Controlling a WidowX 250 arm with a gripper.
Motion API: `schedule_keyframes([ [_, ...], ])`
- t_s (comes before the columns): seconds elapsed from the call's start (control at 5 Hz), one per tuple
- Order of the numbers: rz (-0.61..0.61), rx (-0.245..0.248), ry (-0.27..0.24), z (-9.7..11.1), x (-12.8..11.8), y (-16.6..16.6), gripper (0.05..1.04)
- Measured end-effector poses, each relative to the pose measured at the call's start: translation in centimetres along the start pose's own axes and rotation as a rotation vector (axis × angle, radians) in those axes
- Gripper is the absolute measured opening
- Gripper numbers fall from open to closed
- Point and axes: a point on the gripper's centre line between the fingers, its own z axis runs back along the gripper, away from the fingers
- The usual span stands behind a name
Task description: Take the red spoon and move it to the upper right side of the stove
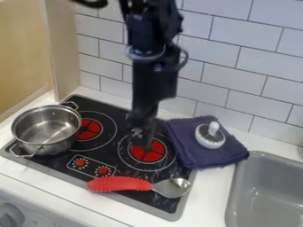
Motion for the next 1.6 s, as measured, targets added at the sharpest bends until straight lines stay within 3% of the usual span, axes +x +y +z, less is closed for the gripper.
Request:
schedule_keyframes([
  [0.4, 0.002, -0.037, 0.019, -2.0, -0.6, -0.9, 0.999],
  [0.6, 0.000, -0.087, 0.055, -3.6, -0.8, -1.4, 0.999],
  [1.2, -0.040, -0.107, 0.010, -7.1, -0.6, -2.6, 0.999],
  [1.4, -0.054, -0.095, -0.030, -7.4, 0.0, -2.6, 0.947],
  [1.6, -0.071, -0.079, -0.037, -7.4, 0.1, -2.4, 0.681],
])
